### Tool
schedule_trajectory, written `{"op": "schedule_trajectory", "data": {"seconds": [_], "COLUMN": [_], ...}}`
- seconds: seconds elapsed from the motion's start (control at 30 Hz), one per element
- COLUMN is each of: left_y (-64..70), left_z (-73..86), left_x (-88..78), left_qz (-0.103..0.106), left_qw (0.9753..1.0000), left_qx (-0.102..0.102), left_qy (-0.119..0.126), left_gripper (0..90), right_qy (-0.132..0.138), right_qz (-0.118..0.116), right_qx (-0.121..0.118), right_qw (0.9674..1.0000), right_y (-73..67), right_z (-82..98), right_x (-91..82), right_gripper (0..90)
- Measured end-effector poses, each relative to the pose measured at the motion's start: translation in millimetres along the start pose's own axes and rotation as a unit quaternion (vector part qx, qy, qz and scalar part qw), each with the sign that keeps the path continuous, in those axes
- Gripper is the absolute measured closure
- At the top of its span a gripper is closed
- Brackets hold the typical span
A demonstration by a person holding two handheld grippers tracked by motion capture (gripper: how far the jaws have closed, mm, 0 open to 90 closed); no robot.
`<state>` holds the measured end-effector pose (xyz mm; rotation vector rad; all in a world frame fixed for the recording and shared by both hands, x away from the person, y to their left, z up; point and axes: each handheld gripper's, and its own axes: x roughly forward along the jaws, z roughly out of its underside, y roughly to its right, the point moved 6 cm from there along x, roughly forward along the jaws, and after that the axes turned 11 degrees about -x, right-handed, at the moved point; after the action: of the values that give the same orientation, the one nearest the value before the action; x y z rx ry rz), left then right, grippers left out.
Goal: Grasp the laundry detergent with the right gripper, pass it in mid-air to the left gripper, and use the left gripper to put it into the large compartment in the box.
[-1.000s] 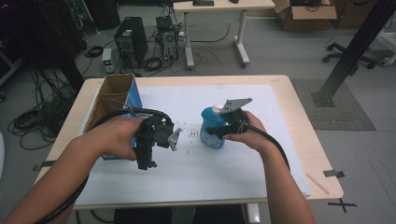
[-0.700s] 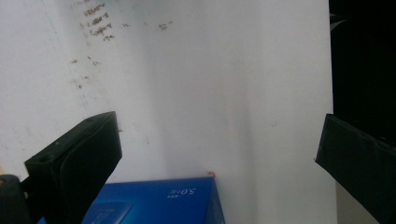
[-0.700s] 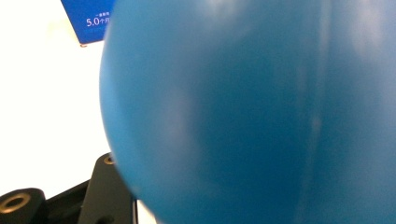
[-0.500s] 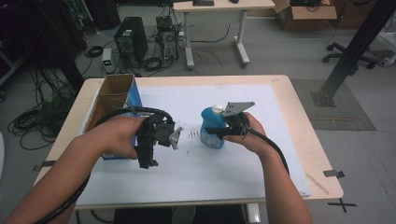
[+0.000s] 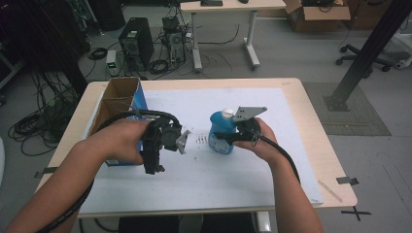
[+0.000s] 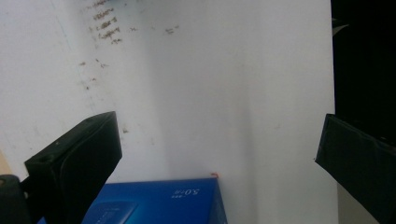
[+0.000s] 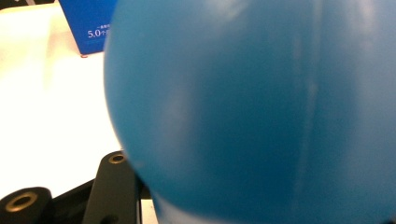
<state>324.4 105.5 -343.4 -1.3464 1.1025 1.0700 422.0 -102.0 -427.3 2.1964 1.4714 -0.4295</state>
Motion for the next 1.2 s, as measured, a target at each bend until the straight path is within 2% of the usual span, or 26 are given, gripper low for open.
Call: {"op": "schedule_trajectory", "data": {"seconds": [0.17,0.4,0.6,0.7,0.77,0.87,0.97,1.0,1.2], "left_y": [-3.2,-9.2,-14.5,-16.1,-17.7,-17.8,-17.3,-18.0,-19.2], "left_z": [0.9,0.1,-1.2,-2.5,-3.8,-5.0,-10.6,-12.1,-17.5], "left_x": [-4.5,-17.0,-33.8,-42.8,-46.6,-51.7,-62.4,-64.6,-77.3], "left_qz": [-0.001,-0.009,-0.013,-0.011,-0.012,-0.007,0.005,0.004,0.007], "left_qw": [1.0,1.0,0.9999,0.9999,0.9999,0.9999,0.9997,0.9997,0.9998], "left_qx": [-0.006,-0.002,0.0,-0.005,-0.001,-0.006,-0.006,-0.001,-0.002], "left_qy": [0.002,-0.001,0.002,0.007,0.01,0.01,0.024,0.025,0.019], "left_gripper": [0.4,0.4,0.4,0.4,0.4,0.4,0.4,0.4,0.4], "right_qy": [0.014,0.009,0.003,0.0,-0.001,0.007,0.013,0.014,0.022], "right_qz": [-0.008,-0.031,-0.064,-0.077,-0.085,-0.097,-0.11,-0.115,-0.135], "right_qx": [-0.004,-0.041,-0.072,-0.083,-0.088,-0.098,-0.1,-0.102,-0.112], "right_qw": [0.9999,0.9986,0.9953,0.9936,0.9925,0.9904,0.9889,0.9881,0.9843], "right_y": [1.0,-0.2,-11.8,-18.5,-22.7,-29.0,-33.8,-36.1,-46.9], "right_z": [-10.9,-36.1,-52.5,-56.9,-59.3,-63.2,-65.7,-67.1,-71.1], "right_x": [-8.0,-27.8,-38.8,-40.6,-41.4,-41.8,-41.0,-39.9,-32.6], "right_gripper": [46.3,46.2,46.1,46.1,46.1,46.0,46.0,46.0,45.9]}}
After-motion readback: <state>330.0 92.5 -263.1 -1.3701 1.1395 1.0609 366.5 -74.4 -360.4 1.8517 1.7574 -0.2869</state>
